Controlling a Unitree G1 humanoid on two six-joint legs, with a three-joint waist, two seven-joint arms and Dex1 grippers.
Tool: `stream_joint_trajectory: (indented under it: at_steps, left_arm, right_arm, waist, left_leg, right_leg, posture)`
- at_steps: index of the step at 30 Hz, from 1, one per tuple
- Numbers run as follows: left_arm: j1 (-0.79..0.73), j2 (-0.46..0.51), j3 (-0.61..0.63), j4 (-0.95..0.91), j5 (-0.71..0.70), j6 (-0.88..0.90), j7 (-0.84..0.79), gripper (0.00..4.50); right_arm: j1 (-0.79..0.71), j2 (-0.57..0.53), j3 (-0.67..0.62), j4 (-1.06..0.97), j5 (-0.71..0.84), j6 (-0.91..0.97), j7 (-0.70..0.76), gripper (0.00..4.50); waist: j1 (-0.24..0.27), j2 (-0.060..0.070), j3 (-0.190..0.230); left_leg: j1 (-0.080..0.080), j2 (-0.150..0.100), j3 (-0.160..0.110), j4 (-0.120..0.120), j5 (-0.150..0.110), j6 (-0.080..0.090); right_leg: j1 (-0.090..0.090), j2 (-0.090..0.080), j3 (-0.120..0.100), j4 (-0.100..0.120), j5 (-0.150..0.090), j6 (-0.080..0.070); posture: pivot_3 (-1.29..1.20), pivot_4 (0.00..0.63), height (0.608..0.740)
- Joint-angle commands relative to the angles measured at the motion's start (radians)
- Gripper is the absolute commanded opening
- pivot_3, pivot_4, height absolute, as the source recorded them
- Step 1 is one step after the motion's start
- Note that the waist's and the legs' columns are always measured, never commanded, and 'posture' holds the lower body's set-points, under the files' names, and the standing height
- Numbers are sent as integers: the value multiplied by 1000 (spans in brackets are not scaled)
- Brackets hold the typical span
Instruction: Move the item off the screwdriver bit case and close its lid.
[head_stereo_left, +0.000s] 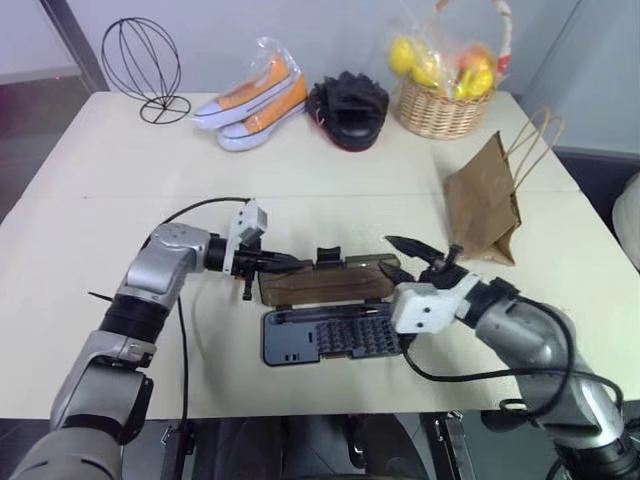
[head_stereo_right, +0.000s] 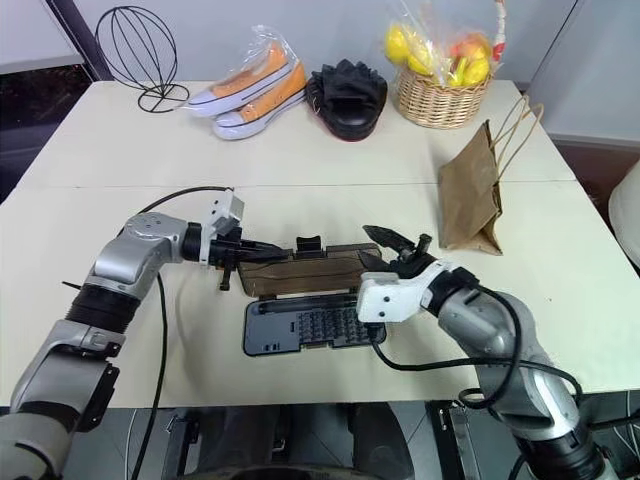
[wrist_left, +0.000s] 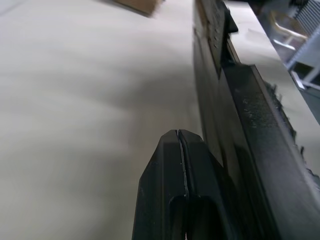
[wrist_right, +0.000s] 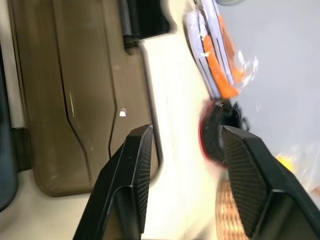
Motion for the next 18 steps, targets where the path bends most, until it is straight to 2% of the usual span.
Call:
stream_joint_trajectory:
  at_steps: [1,4,7,12,14,18]
  left_arm:
    - [10,2,-4,-95,-14,-4,-35,0]
    - [31,11,-8,-170,-28,19,-59,0]
    - [63,25,-17,-266,-39,40,-81,0]
    - [159,93,-67,-407,-26,26,-140,0]
    - [176,100,-75,-387,10,-29,-127,0]
    - [48,30,-11,-180,12,-21,-27,0]
  right_arm:
    - [45,-1,-200,-165,234,130,86,2315]
    - [138,-18,-332,-234,411,205,171,2315]
    - [302,-26,-419,-274,534,252,247,2315]
    - [492,-48,-455,-331,697,315,311,2315]
    - [523,-63,-436,-337,740,337,302,2315]
    - [478,-41,-347,-331,845,446,209,2315]
  waist:
    - [1,0,0]
    - [2,0,0]
    - [2,0,0]
    - [-9,1,-1]
    - [-6,1,-1]
    - [4,0,-1]
  left_leg:
    - [0,0,-1,0,0,0]
    - [1,0,-2,0,0,0]
    - [1,0,-2,0,0,0]
    - [3,2,-1,0,0,0]
    - [5,3,-1,0,0,0]
    - [6,3,0,2,1,0]
  right_leg:
    - [0,0,0,0,0,0]
    - [2,0,-1,-1,0,0]
    - [2,0,-1,0,0,0]
    - [3,1,1,0,0,0]
    - [4,2,1,1,0,0]
    - [8,2,0,1,-1,-5]
  posture:
    - [0,150,740]
    - [0,150,740]
    - [0,150,740]
    - [0,150,740]
    - [0,150,740]
    - [0,150,740]
